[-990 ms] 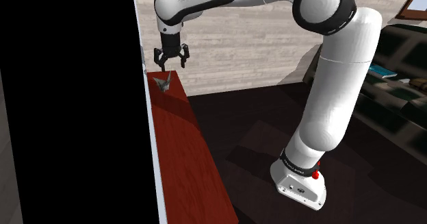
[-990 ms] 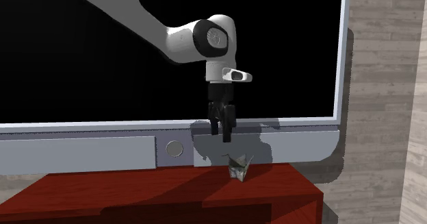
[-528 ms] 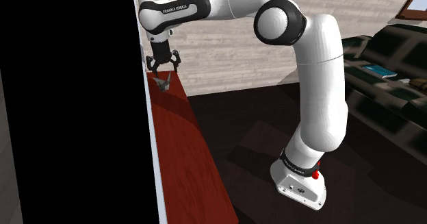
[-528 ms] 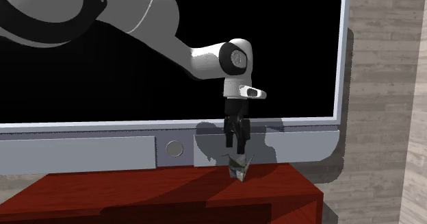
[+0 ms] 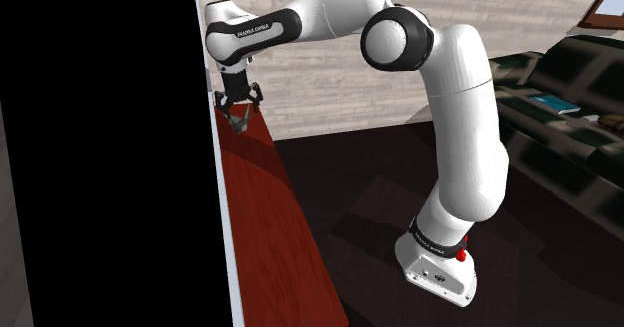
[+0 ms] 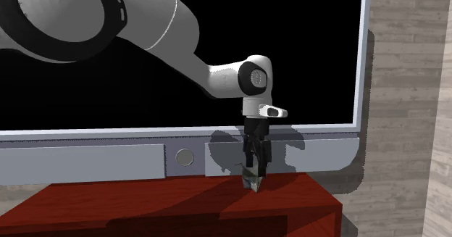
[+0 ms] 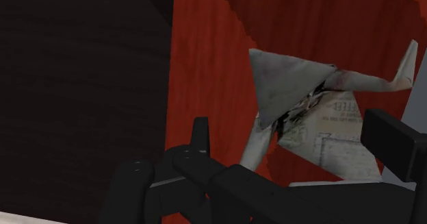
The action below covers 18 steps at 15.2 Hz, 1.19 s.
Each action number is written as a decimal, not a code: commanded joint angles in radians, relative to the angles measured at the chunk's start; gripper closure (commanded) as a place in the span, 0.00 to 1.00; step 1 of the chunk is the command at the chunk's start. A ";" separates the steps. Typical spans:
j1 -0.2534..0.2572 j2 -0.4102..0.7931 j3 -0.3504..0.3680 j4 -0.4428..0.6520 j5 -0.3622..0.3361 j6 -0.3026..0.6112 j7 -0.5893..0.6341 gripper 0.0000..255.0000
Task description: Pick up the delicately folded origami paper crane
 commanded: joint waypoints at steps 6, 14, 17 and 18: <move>0.026 0.056 0.010 0.039 -0.001 0.028 0.019 1.00; 0.010 0.004 0.011 0.001 0.004 0.013 0.004 1.00; 0.010 -0.006 0.012 0.026 0.007 -0.021 0.000 1.00; 0.010 -0.009 0.013 0.034 0.007 -0.033 -0.001 1.00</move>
